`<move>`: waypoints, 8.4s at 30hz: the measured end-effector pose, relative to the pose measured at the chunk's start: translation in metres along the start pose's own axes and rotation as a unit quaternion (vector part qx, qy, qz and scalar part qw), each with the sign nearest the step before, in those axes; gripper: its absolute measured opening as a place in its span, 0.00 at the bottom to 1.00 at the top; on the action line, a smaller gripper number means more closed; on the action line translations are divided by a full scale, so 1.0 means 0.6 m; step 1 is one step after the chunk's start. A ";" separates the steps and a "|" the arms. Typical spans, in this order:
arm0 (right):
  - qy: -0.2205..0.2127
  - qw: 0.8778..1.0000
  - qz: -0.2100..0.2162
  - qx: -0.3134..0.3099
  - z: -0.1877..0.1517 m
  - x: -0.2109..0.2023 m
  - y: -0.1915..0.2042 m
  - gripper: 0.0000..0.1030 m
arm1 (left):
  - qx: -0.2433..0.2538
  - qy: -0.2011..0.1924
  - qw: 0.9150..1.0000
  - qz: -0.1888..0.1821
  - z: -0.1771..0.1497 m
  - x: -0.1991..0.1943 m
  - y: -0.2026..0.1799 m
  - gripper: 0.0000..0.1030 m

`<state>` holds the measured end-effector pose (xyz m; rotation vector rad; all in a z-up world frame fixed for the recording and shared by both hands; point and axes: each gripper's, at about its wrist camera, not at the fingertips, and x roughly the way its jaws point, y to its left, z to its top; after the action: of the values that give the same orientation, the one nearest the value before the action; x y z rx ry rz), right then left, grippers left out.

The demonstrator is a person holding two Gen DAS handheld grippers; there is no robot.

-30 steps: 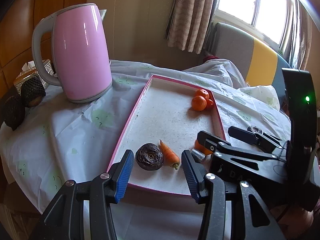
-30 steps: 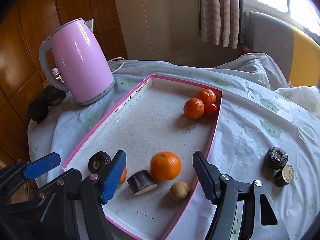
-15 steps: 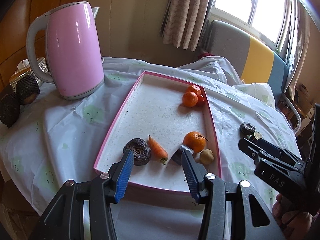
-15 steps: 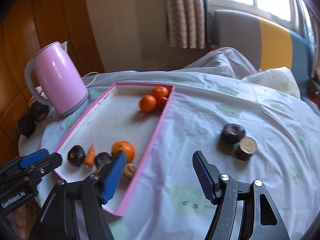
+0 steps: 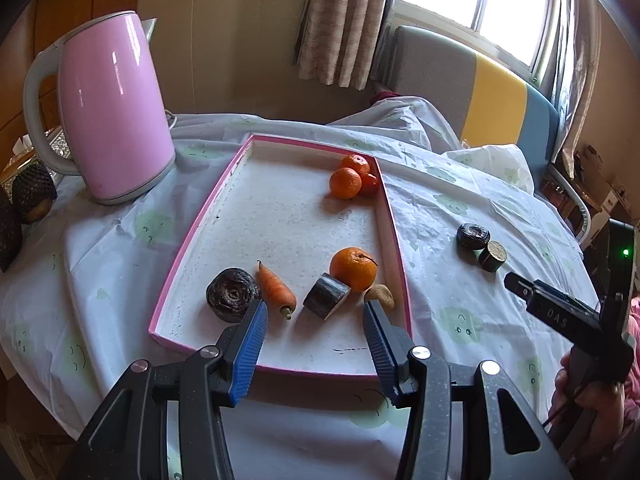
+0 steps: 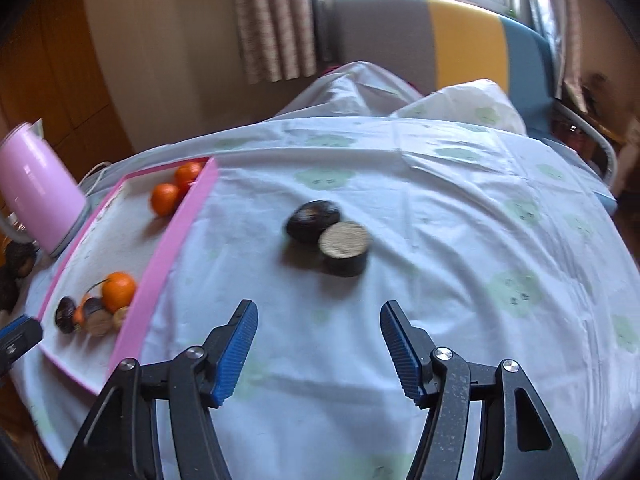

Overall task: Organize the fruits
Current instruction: 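Move the right tool to the bark-covered wooden slice and grasp it, then grasp the dark round beet with the left tool while the right tool holds the wooden slice, then carry the beet into the tray and open the left tool, then carry the wooden slice into the tray and open the right tool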

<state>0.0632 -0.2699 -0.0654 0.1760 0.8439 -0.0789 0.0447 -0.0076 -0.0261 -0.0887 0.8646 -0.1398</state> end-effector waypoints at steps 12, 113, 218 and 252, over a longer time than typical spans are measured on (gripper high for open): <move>0.024 1.000 0.001 -0.011 0.041 0.073 -0.027 0.52 | 0.018 0.016 1.000 -0.016 0.004 0.020 -0.025 0.49; 0.019 0.999 -0.026 -0.020 -0.039 0.018 -0.053 0.36 | 0.115 0.055 0.988 -0.087 0.001 0.112 -0.232 0.48; 0.016 0.979 0.116 -0.169 0.057 0.030 0.273 0.44 | -0.040 -0.035 0.998 0.040 -0.008 -0.035 0.069 0.58; -0.036 0.986 0.082 -0.140 -0.041 -0.073 0.241 0.72 | -0.026 -0.070 0.996 0.056 -0.015 -0.083 0.046 0.62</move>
<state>0.0361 -0.1234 -0.0308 -0.0214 0.7569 0.1871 0.0080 0.0272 0.0018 -0.0971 0.7309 -0.0050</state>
